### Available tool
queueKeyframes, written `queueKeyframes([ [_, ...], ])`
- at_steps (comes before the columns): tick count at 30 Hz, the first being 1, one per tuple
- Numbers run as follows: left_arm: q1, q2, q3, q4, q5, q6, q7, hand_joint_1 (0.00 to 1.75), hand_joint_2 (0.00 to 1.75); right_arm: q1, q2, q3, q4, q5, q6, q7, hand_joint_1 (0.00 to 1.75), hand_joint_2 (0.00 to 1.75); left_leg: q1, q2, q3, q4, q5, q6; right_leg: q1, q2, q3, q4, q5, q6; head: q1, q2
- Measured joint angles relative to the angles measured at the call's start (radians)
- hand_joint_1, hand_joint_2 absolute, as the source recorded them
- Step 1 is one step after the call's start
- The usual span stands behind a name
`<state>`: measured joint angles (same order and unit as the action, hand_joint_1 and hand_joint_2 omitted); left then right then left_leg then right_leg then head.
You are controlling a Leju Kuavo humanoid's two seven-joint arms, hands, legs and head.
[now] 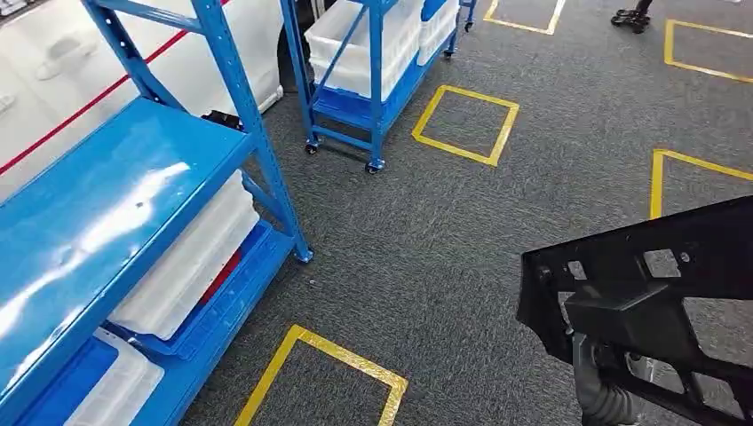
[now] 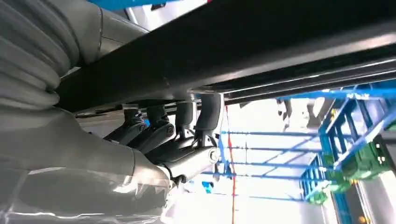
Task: Take the parts from the cabinet and place them on the table.
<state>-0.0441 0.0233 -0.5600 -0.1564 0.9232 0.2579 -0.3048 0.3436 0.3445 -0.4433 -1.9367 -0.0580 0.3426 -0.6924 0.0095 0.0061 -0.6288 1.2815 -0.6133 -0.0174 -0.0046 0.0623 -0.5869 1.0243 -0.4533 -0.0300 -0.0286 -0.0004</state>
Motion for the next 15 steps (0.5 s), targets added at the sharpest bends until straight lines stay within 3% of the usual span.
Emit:
queueKeyframes([
  [1, 0.000, 0.000, 0.000, 0.000, 0.001, 0.000, 0.000, 0.00, 0.00, 0.000, 0.000, -0.003, 0.003, -0.001, 0.005, 0.000, 1.75, 1.75, 0.000, -0.006, 0.034, -0.077, 0.049, 0.005, 0.001, 0.014, 0.002, 0.001, 0.000, 0.000, 0.000, 0.000],
  [2, -0.001, 0.000, 0.000, 0.000, 0.002, 0.001, 0.000, 0.00, 0.00, -0.002, 0.000, -0.006, 0.005, -0.002, 0.010, 0.000, 1.75, 1.75, 0.000, -0.024, 0.078, -0.177, 0.101, 0.012, 0.002, 0.029, 0.005, 0.001, 0.001, 0.001, 0.000, 0.000],
  [3, 0.001, 0.002, 0.000, 0.000, 0.003, 0.002, 0.000, 0.00, 0.00, -0.003, 0.000, -0.008, 0.007, -0.003, 0.017, 0.000, 1.75, 1.75, 0.000, -0.081, 0.108, -0.255, 0.124, 0.020, -0.002, 0.039, 0.005, 0.001, 0.001, 0.002, 0.000, 0.000],
  [4, 0.002, 0.003, 0.000, 0.002, 0.007, 0.003, -0.001, 0.00, 0.00, -0.008, 0.000, -0.010, 0.009, -0.005, 0.021, -0.001, 1.75, 1.75, 0.003, -0.124, 0.111, -0.274, 0.119, 0.022, 0.003, 0.051, -0.003, 0.007, 0.004, 0.011, 0.000, 0.000],
  [6, -0.002, 0.002, 0.000, 0.002, 0.010, 0.008, -0.002, 0.00, 0.00, -0.012, 0.000, -0.010, 0.016, -0.005, 0.029, 0.000, 1.75, 1.75, -0.005, -0.100, 0.110, -0.275, 0.118, 0.021, -0.010, 0.080, -0.016, 0.004, 0.012, 0.026, 0.000, 0.000],
  [7, -0.003, 0.002, 0.000, 0.002, 0.010, 0.010, -0.002, 0.00, 0.00, -0.011, 0.000, -0.011, 0.019, -0.004, 0.032, 0.000, 1.75, 1.75, -0.007, -0.088, 0.114, -0.276, 0.120, 0.024, -0.013, 0.094, -0.018, 0.000, 0.017, 0.034, 0.000, 0.000],
  [8, -0.005, 0.000, 0.000, 0.002, 0.012, 0.012, -0.002, 0.00, 0.00, -0.012, 0.000, -0.013, 0.021, -0.001, 0.032, 0.000, 1.75, 1.75, 0.002, -0.069, 0.118, -0.293, 0.130, 0.032, -0.007, 0.104, -0.020, 0.000, 0.021, 0.042, 0.000, 0.000],
  [9, -0.006, -0.002, 0.000, 0.002, 0.016, 0.015, 0.000, 0.00, 0.00, -0.012, -0.001, -0.015, 0.024, 0.002, 0.032, -0.001, 1.75, 1.75, 0.002, -0.050, 0.124, -0.301, 0.137, 0.036, -0.005, 0.043, -0.027, 0.019, 0.006, 0.039, 0.000, 0.000],
  [10, -0.005, -0.003, 0.001, 0.002, 0.019, 0.014, 0.000, 0.00, 0.00, -0.019, -0.002, -0.017, 0.026, 0.003, 0.030, -0.001, 1.75, 1.75, 0.001, -0.035, 0.123, -0.305, 0.139, 0.045, 0.000, -0.015, -0.055, 0.070, -0.034, 0.042, 0.001, 0.000],
  [11, -0.002, -0.003, 0.001, 0.002, 0.019, 0.015, 0.002, 0.00, 0.00, -0.025, -0.002, -0.017, 0.030, 0.006, 0.027, 0.000, 1.75, 1.75, -0.001, -0.018, 0.122, -0.305, 0.138, 0.045, -0.002, -0.039, -0.090, 0.142, -0.074, 0.045, 0.001, 0.000],
  [13, 0.001, -0.003, 0.001, 0.002, 0.019, 0.017, 0.003, 0.00, 0.00, -0.027, -0.003, -0.017, 0.038, 0.006, 0.022, 0.000, 1.75, 1.75, -0.005, 0.015, 0.119, -0.304, 0.137, 0.046, -0.009, -0.054, -0.157, 0.282, -0.130, 0.051, 0.001, 0.000],
  [14, 0.001, -0.003, 0.001, 0.002, 0.019, 0.017, 0.004, 0.00, 0.00, -0.027, -0.003, -0.017, 0.042, 0.009, 0.016, 0.000, 1.75, 1.75, -0.005, 0.030, 0.119, -0.303, 0.136, 0.045, -0.011, -0.056, -0.167, 0.306, -0.128, 0.054, 0.001, 0.000],
  [15, 0.001, -0.004, 0.001, 0.002, 0.020, 0.017, 0.005, 0.00, 0.00, -0.027, -0.004, -0.017, 0.047, 0.010, 0.013, 0.000, 1.75, 1.75, -0.005, 0.047, 0.120, -0.302, 0.133, 0.044, -0.013, -0.060, -0.149, 0.275, -0.101, 0.056, 0.001, 0.000],
])
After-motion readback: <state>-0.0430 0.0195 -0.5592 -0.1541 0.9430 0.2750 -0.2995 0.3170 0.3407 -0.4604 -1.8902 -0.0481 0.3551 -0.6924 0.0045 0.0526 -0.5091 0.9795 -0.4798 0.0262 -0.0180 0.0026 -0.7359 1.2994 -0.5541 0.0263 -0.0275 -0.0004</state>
